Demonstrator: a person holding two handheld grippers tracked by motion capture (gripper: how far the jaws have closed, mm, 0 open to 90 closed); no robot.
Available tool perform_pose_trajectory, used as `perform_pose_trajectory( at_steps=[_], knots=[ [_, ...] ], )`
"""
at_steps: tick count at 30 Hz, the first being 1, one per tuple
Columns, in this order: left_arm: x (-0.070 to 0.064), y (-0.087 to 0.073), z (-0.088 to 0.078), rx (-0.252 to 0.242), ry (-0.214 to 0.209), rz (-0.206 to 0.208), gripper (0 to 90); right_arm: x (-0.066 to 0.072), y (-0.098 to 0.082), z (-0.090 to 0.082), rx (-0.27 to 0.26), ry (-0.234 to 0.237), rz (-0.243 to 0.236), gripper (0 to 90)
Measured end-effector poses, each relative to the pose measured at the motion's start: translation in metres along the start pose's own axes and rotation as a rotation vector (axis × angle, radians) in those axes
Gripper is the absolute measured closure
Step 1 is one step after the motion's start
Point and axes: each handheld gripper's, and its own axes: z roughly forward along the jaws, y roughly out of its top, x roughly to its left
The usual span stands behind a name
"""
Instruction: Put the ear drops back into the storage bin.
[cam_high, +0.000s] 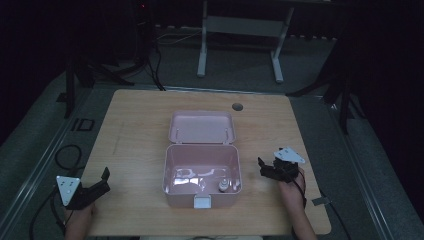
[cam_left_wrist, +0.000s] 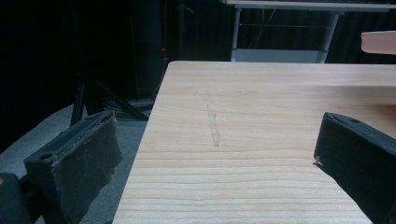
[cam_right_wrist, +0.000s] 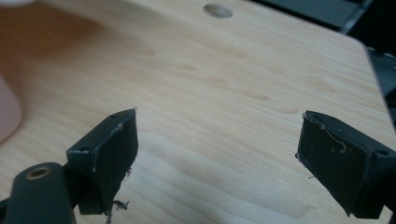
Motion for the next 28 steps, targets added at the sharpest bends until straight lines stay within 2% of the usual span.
perform_pose_trajectory(
  at_steps=[4,6,9,11,12,15,19,24,28],
  knots=[
    [0.0,0.0,0.0,0.0,0.001,-0.001,0.5,-0.003,-0.005,-0.002,-0.02,-0.013,0.048,12.1],
    [0.0,0.0,0.0,0.0,0.001,-0.003,0.5,-0.004,-0.007,-0.002,-0.018,-0.009,0.061,12.1],
    [0.0,0.0,0.0,0.001,0.001,-0.003,0.5,-0.004,-0.01,-0.003,-0.028,-0.032,0.075,11.8],
    [0.0,0.0,0.0,0.001,0.001,-0.003,0.5,-0.006,-0.013,-0.003,-0.04,-0.046,0.115,11.8],
    [0.0,0.0,0.0,0.001,0.001,-0.004,0.5,-0.007,-0.014,-0.003,-0.04,-0.044,0.143,11.8],
    [0.0,0.0,0.0,0.0,0.001,-0.006,0.5,-0.012,-0.019,-0.002,-0.035,-0.033,0.186,11.8],
    [0.0,0.0,0.0,0.001,-0.002,-0.005,0.5,-0.012,-0.022,-0.001,-0.022,-0.038,0.186,11.8],
    [0.001,0.0,0.0,0.0,-0.004,-0.007,0.5,-0.009,-0.022,0.002,-0.004,-0.037,0.15,11.8],
    [0.0,0.0,0.0,0.0,-0.005,-0.004,0.5,-0.009,-0.023,0.003,0.003,-0.038,0.148,11.9]
  ],
)
